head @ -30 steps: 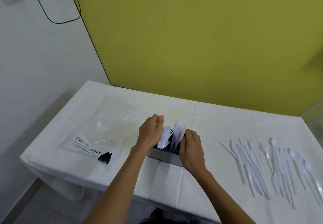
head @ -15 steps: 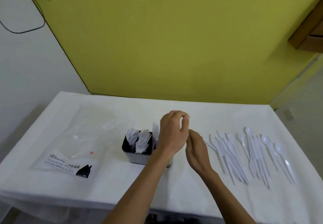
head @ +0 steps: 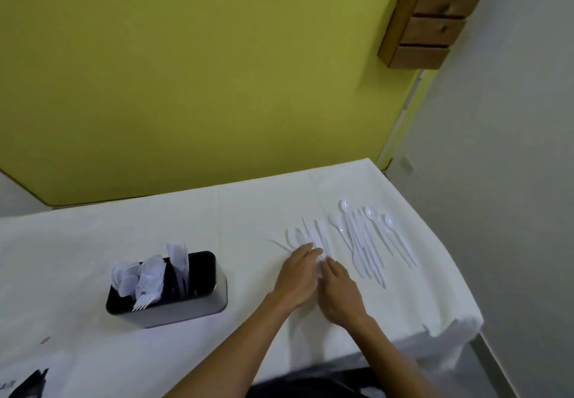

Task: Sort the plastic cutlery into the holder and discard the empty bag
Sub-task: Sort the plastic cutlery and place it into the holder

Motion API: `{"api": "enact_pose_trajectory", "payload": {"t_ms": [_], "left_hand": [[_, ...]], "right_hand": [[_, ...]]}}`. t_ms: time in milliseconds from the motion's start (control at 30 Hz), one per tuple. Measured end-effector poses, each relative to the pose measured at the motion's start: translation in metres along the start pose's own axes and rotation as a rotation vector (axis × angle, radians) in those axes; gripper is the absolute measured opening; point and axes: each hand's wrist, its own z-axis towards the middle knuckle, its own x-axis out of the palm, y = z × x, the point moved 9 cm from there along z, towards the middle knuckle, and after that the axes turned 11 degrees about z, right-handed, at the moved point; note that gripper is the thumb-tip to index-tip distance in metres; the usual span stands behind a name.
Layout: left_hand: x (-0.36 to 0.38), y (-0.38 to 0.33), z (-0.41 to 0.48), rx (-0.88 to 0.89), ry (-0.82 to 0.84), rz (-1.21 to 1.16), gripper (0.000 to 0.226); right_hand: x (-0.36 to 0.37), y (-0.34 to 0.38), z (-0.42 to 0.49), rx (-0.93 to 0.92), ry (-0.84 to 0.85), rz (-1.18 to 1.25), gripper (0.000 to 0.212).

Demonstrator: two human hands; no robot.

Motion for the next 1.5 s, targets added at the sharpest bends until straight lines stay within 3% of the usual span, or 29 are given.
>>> {"api": "enact_pose_trajectory", "payload": {"t_ms": [167, 433, 567, 667, 833, 967, 1033, 1100, 1200, 1300, 1367, 1500], "left_hand": [[0.031, 0.018, 0.002, -0.006, 0.114, 0.191, 0.059], [0.026, 0.016, 0.003, -0.114, -0.04, 0.262, 0.046], [0.041, -0.01, 0.009, 0.017, 0.044, 0.338, 0.05], [0.045, 0.0, 0.008, 0.022, 0.103, 0.432, 0.05], [0.016, 0.012, 0.018, -0.021, -0.01, 0.445, 0.041], [-0.002, 0.001, 0.037, -0.02, -0.121, 0.291, 0.032], [-0.008, -0.002, 0.045, -0.074, -0.123, 0.083, 0.033], [-0.012, 0.001, 0.052, -0.209, -0.085, -0.213, 0.043], [-0.008, 0.008, 0.06, -0.424, -0.02, -0.564, 0.066], [0.003, 0.016, 0.067, -0.509, -0.03, -0.901, 0.046], [0.01, 0.019, 0.065, -0.548, -0.061, -1.035, 0.029], [0.022, 0.028, 0.053, -0.638, -0.096, -1.165, 0.031]], "right_hand": [[-0.036, -0.028, 0.008, 0.067, -0.103, 0.122, 0.046], [-0.072, -0.043, 0.053, 0.063, -0.141, 0.063, 0.046], [-0.071, -0.045, 0.064, 0.118, -0.145, -0.086, 0.024], [-0.075, -0.052, 0.066, 0.13, -0.151, -0.141, 0.01], [-0.08, -0.068, 0.069, 0.11, -0.134, -0.224, 0.032], [-0.085, -0.051, 0.07, 0.059, -0.095, -0.283, 0.036], [-0.09, -0.048, 0.073, 0.047, -0.11, -0.231, 0.033], [-0.092, -0.047, 0.072, 0.028, -0.119, -0.061, 0.024], [-0.085, -0.035, 0.066, -0.03, 0.027, 0.257, 0.02], [-0.085, -0.041, 0.061, -0.012, 0.13, 0.36, 0.017], [-0.091, -0.062, 0.064, 0.062, 0.073, 0.428, 0.017], [-0.107, -0.101, 0.067, 0.24, -0.192, 0.397, 0.027]]}}
